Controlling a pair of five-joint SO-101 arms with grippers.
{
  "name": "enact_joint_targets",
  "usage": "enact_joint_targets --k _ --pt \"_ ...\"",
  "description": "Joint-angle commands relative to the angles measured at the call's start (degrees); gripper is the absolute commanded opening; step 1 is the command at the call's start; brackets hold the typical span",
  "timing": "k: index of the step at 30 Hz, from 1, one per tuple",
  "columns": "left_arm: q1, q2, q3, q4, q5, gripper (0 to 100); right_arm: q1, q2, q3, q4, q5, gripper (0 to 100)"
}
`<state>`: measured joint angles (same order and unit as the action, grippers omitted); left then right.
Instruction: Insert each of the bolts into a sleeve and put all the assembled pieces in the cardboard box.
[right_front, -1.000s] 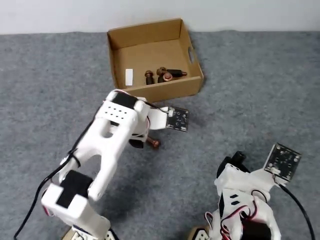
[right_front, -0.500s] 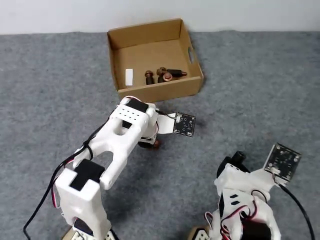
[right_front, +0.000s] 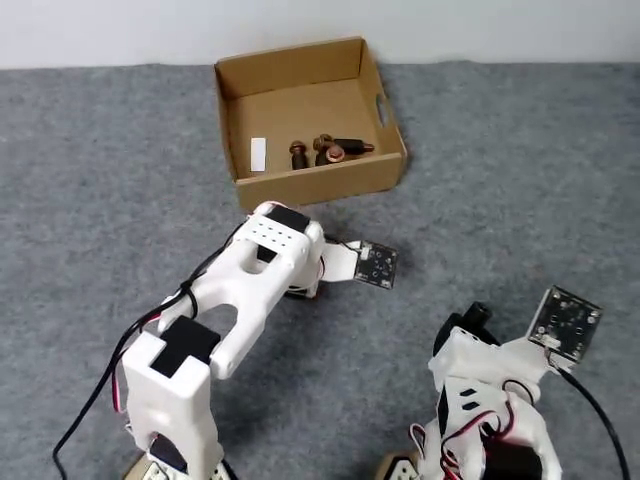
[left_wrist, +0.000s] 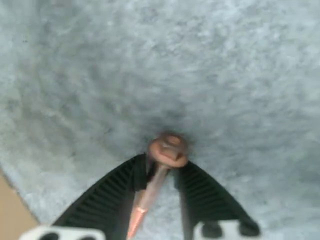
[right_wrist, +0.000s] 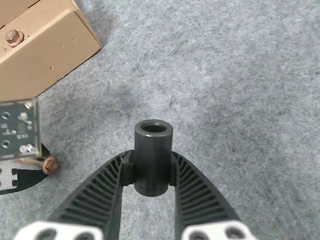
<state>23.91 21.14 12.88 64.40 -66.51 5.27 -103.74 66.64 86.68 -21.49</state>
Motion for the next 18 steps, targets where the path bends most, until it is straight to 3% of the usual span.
enact_joint_targets --k 1,5,13,15,18 --pt "1.93 -0.26 -1.01 4.13 0.7 2 0.31 -0.13 -0.35 -1.45 0.53 0.8" --pt "2.29 -1.05 -1.36 7.74 1.93 1 0.31 -0.13 -0.35 -1.45 0.53 0.8" --pt "6.59 -11.6 -8.66 19.52 20.04 1 0.31 -0.22 -0.35 -1.45 0.53 0.8" --pt "9.23 -15.91 -8.66 21.27 27.08 1 0.31 -0.22 -0.53 -1.45 0.53 0.8" --pt "13.45 -22.24 -8.57 23.3 43.25 1 0.22 -0.22 -0.79 -1.36 0.53 0.8"
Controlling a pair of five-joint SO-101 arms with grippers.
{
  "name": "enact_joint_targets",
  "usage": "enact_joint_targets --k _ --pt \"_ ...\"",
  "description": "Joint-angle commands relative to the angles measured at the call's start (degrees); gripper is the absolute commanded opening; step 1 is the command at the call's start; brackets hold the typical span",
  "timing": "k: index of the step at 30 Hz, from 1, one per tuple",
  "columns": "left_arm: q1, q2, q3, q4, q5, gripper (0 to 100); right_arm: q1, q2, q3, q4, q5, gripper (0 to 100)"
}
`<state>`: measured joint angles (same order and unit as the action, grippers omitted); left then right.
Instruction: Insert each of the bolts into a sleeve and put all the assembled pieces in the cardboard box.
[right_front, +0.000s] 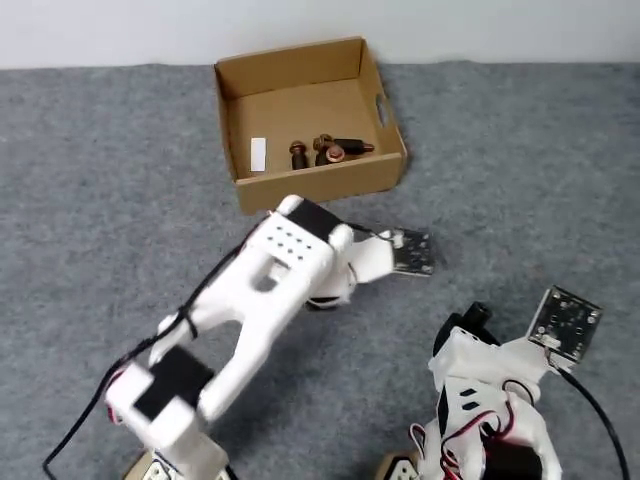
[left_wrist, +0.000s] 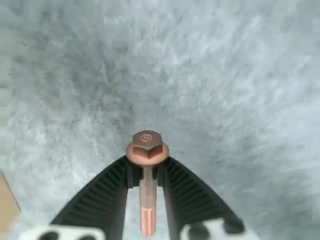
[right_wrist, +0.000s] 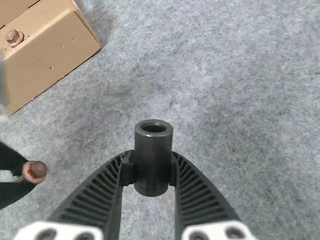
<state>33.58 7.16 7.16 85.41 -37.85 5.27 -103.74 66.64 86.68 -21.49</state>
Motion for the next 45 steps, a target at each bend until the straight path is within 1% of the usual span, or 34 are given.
enact_joint_targets --k 1,3,8,11,13,16,20,24,27,32,35,38,43,45 --pt "4.84 -10.11 -2.86 2.81 19.34 1 0.22 -0.22 -0.79 -1.27 0.62 0.8" --pt "5.8 -13.27 -2.86 4.31 24.97 1 0.13 -0.22 -0.88 -1.27 0.62 0.8" --pt "5.98 -18.81 -2.86 8.18 33.85 1 -0.84 -0.22 -1.93 -0.84 0.62 0.8" --pt "5.98 -20.57 -2.68 8.18 41.23 1 -5.85 -0.31 -2.11 -0.57 0.62 0.8" --pt "6.07 -21.27 -1.27 6.07 46.95 0 -9.45 -0.31 -2.11 -0.66 0.62 0.8" --pt "5.98 -22.07 0.66 5.71 54.86 0 -13.85 -0.31 -2.11 -0.66 0.62 0.8" --pt "4.57 -26.9 3.03 7.47 60.48 0 -17.45 -0.31 -2.11 -0.75 0.62 0.8" --pt "2.29 -35.34 3.38 7.74 60.75 0 -21.05 -0.31 -2.11 -0.84 0.62 0.8" --pt "-1.85 -40.88 5.32 7.3 60.84 0 -21.32 -0.31 -2.11 -0.84 0.62 0.8" --pt "-8.44 -50.55 12.79 6.86 60.4 0 -21.67 -0.31 -2.81 -0.92 0.62 0.8" --pt "-11.43 -57.49 18.51 2.02 57.49 0 -21.67 -0.31 -3.87 -0.66 0.62 0.8" --pt "-11.96 -65.76 26.15 -5.36 54.86 0 -22.64 -0.31 -3.96 -0.75 0.62 0.8" --pt "-11.87 -81.05 38.99 -18.11 52.57 0 -30.99 -0.31 -3.78 -1.1 0.62 0.8" --pt "-11.87 -86.07 42.86 -21.36 51.78 0 -33.01 -0.22 -3.69 -1.1 0.62 0.8"
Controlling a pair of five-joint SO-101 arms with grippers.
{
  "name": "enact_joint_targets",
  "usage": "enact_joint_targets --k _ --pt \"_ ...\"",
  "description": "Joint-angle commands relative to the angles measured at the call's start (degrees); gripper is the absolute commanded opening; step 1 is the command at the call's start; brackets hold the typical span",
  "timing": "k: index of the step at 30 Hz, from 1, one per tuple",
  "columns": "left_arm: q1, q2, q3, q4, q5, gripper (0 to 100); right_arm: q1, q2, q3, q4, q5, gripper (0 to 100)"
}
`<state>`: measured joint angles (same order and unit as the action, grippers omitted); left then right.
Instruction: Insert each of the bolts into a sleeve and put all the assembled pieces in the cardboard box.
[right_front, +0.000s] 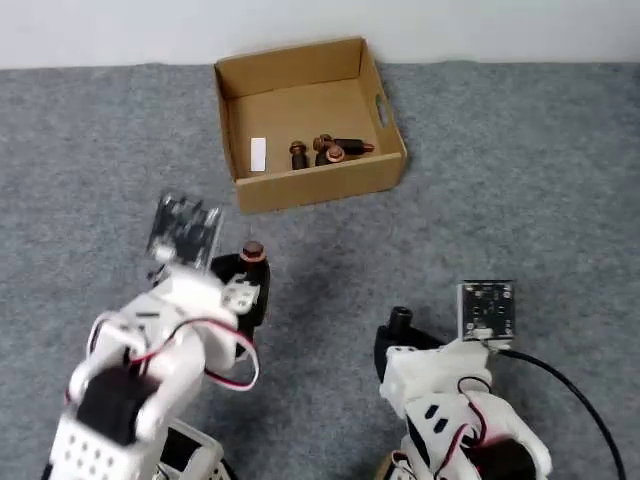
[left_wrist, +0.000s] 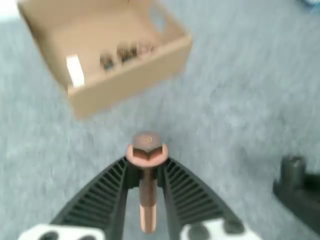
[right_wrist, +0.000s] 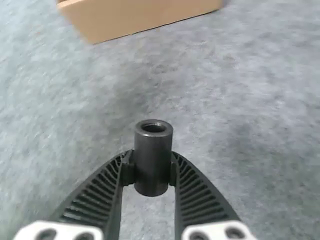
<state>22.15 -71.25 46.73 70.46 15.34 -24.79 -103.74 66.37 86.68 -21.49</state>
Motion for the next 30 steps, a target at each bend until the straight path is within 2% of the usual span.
enact_joint_targets --k 1,8,16,19,25,30 --pt "-0.44 -9.85 4.97 -7.47 -1.49 0 -3.74 -0.22 -3.43 -1.1 0.62 0.8" --pt "-0.44 -16.26 7.52 -8.09 0.62 0 -13.49 0.04 -3.25 -3.21 1.05 0.9" --pt "-0.35 -16.79 7.43 -11.69 7.03 1 -19.74 0.04 4.22 -20.62 20.48 0.9" --pt "-0.09 -16.79 7.43 -11.96 8.18 1 -23.78 0.13 7.03 -23.69 24.97 0.9" --pt "6.68 -16.88 6.64 -11.87 12.13 1 -28.53 0.31 9.32 -26.42 26.46 0.9" --pt "7.65 -16.88 6.46 -11.52 13.01 1 -28.53 0.31 9.49 -26.86 26.46 0.9"
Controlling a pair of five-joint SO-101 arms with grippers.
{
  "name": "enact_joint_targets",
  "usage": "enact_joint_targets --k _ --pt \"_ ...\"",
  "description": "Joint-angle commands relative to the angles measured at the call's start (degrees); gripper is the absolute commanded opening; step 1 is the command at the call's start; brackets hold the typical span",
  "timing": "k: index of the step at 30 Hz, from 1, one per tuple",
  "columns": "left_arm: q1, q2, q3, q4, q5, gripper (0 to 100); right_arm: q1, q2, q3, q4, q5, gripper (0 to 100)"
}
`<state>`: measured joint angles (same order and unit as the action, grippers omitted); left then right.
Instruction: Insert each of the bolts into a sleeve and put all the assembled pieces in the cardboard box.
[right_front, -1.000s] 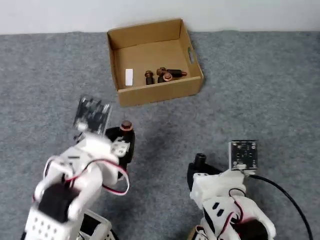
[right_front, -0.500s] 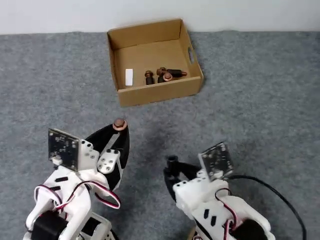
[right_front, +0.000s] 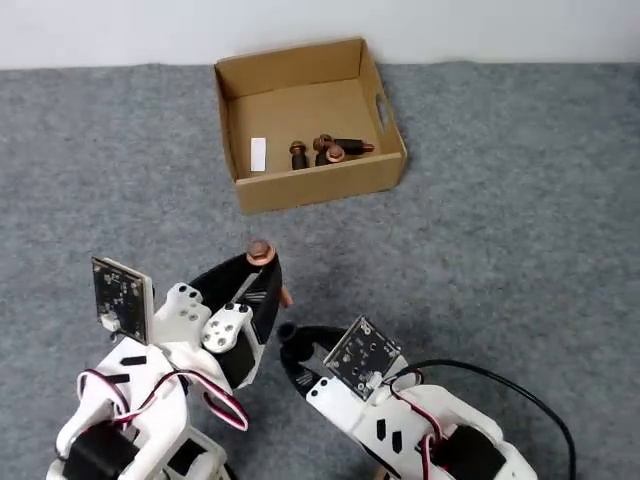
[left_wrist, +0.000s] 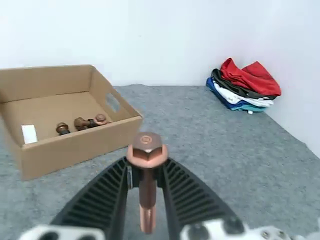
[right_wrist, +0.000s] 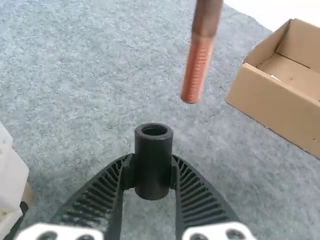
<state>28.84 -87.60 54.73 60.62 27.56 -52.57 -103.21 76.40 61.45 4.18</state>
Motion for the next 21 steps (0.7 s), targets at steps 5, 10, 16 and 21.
enact_joint_targets --k 5,10,16,21 --pt "1.05 -0.44 -1.36 -1.67 0.79 1 -0.48 -0.31 -0.62 -1.63 0.88 0.9" --pt "1.05 -0.44 -1.89 0.79 0.79 1 -0.4 -0.4 -0.62 -1.63 0.88 0.9" --pt "1.14 -0.44 -4.79 6.24 0.79 1 2.68 -0.48 -0.62 -1.63 0.88 0.9" --pt "1.14 -0.26 -6.02 7.74 0.79 1 3.91 -0.48 -0.62 -1.71 0.79 0.9"
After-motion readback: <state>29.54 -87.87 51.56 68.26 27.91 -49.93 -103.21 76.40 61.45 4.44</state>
